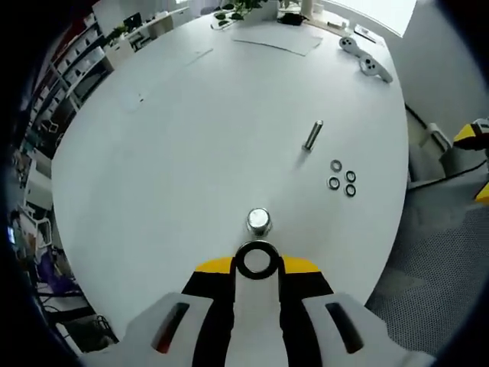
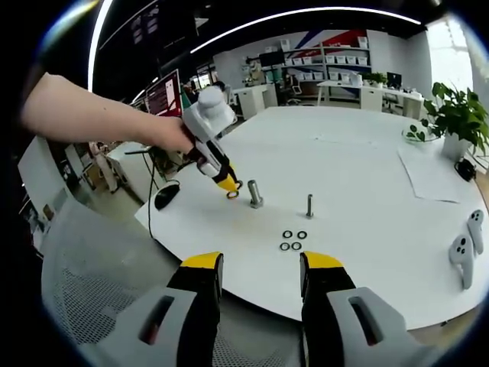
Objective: Place the washer onto the threaded stud by aligning its center hole with the stud, sliding it down to the base, and recovering from edge contact or off-axis alignment until the washer reaches the visible bottom stop.
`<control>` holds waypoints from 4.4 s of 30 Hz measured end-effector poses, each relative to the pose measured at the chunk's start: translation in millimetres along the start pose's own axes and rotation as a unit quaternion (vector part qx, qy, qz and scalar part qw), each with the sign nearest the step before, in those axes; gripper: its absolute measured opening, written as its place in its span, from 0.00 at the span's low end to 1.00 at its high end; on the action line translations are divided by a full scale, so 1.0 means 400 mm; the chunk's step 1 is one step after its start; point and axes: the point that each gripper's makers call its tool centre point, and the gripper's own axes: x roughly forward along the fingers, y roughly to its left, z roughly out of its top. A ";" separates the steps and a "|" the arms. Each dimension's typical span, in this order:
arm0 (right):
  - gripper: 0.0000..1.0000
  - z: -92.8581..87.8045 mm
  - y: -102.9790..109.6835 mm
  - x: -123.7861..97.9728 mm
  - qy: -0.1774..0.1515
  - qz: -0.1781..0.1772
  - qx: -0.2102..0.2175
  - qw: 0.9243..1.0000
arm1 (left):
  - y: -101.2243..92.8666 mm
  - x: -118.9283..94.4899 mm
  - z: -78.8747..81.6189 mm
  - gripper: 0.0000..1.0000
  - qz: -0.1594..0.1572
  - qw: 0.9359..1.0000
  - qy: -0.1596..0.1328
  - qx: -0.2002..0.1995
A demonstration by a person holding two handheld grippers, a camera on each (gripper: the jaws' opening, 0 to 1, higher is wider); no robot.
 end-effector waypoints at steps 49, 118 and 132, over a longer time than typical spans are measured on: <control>0.42 -0.003 0.002 0.000 0.003 0.005 0.001 1.000 | -0.015 0.099 0.056 0.19 -0.001 0.997 0.039 0.062; 0.42 -0.020 -0.022 0.000 0.021 -0.022 0.007 1.000 | 0.109 0.123 -0.155 0.31 0.009 0.997 0.041 -0.070; 0.42 -0.021 -0.023 0.001 0.021 -0.021 0.009 1.000 | 0.119 0.136 -0.145 0.25 0.009 0.996 0.044 -0.083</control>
